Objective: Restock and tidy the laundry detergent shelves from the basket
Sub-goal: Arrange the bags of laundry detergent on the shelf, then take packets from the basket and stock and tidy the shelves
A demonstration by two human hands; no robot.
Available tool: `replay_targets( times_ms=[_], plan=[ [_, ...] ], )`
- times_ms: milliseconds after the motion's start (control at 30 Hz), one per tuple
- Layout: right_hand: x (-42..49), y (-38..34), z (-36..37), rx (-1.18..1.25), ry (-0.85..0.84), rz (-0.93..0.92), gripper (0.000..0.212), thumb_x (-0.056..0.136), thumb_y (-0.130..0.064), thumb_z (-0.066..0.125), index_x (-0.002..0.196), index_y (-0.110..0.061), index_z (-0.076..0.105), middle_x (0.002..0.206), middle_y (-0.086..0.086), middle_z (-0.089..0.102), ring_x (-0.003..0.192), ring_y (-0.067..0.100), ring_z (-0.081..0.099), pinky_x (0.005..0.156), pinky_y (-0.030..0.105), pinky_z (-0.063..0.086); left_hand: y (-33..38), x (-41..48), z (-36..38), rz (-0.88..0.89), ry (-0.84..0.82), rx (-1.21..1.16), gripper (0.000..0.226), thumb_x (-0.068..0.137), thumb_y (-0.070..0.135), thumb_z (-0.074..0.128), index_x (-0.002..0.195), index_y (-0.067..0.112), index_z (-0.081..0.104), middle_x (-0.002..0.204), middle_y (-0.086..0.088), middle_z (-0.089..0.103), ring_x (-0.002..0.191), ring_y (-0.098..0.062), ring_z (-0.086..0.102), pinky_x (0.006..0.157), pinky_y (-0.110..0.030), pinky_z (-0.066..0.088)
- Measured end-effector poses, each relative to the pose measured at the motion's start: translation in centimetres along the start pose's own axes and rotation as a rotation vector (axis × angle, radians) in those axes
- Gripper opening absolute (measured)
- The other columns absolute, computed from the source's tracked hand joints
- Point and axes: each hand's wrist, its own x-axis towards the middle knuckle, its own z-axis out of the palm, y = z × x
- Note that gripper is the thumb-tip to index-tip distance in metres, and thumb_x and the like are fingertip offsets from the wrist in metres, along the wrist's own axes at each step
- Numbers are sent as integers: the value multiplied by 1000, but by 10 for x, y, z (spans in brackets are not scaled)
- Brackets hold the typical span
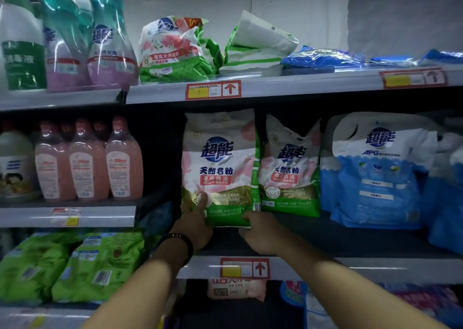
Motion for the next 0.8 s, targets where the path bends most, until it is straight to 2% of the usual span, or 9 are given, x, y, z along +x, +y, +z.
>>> replay_targets(
  times_ms=[67, 167, 267, 433, 500, 600, 700, 733, 800],
  plan=[
    [-24, 0, 5, 39, 110, -46, 43, 103, -33, 64, 143, -19, 58, 136, 8, 65, 107, 21, 66, 94, 38, 58, 8, -27, -2, 73, 138, -8, 67, 94, 43, 56, 159, 34, 40, 158, -14, 50, 132, -37, 60, 108, -45, 52],
    [-64, 0, 16, 100, 211, -131, 32, 100, -30, 66, 132, -24, 67, 128, -2, 70, 111, 13, 67, 96, 33, 56, 25, -80, 9, 254, 289, 27, 49, 88, 43, 50, 132, 30, 66, 125, 0, 67, 113, -29, 64, 93, -43, 56],
    [-103, 7, 35, 184, 249, -137, 16, 96, -31, 64, 110, -32, 70, 106, -10, 74, 100, 9, 70, 90, 40, 58, 38, -137, 28, 392, 228, -153, 31, 92, 32, 58, 120, 36, 68, 115, 11, 68, 106, -14, 61, 91, -36, 52],
    [-181, 33, 76, 94, 480, -235, 10, 90, -17, 69, 96, -24, 74, 95, -7, 71, 94, 15, 64, 85, 33, 52, 19, -214, 91, 308, 156, -259, 30, 87, 31, 59, 116, 37, 64, 112, 15, 72, 99, -12, 69, 86, -33, 58],
    [-212, 49, 99, 185, 454, -169, 10, 89, -16, 70, 96, -21, 74, 94, -7, 72, 93, 13, 65, 83, 28, 52, 5, -242, 122, 298, 91, -274, 30, 83, 30, 58, 111, 32, 68, 109, 12, 73, 101, -15, 70, 87, -33, 58],
    [-253, 84, 146, 281, 362, -4, 9, 91, -19, 70, 96, -26, 73, 92, -15, 74, 89, 2, 67, 81, 22, 52, -12, -285, 168, 242, -20, -312, 9, 93, 30, 67, 101, 31, 72, 99, 12, 74, 89, -12, 70, 78, -27, 54],
    [-293, 114, 190, 232, 314, 114, 5, 96, -20, 71, 93, -23, 73, 89, -7, 76, 79, -2, 60, 67, 8, 41, -35, -319, 223, 215, -201, -202, 17, 97, 35, 64, 109, 29, 74, 110, 7, 77, 98, -16, 72, 85, -29, 55],
    [-304, 126, 207, 171, 281, 139, 5, 98, -21, 68, 94, -24, 72, 90, -2, 76, 77, 1, 60, 64, 11, 40, -44, -329, 242, 179, -264, -226, 21, 94, 37, 63, 110, 29, 74, 110, 8, 77, 96, -15, 72, 87, -31, 57],
    [-326, 154, 244, 159, 141, 252, 7, 93, -26, 67, 99, -27, 69, 98, 3, 76, 89, 16, 70, 74, 26, 48, -63, -349, 279, 97, -370, -270, 26, 88, 43, 60, 106, 30, 74, 103, 12, 76, 91, -10, 72, 86, -35, 60]
  ],
)
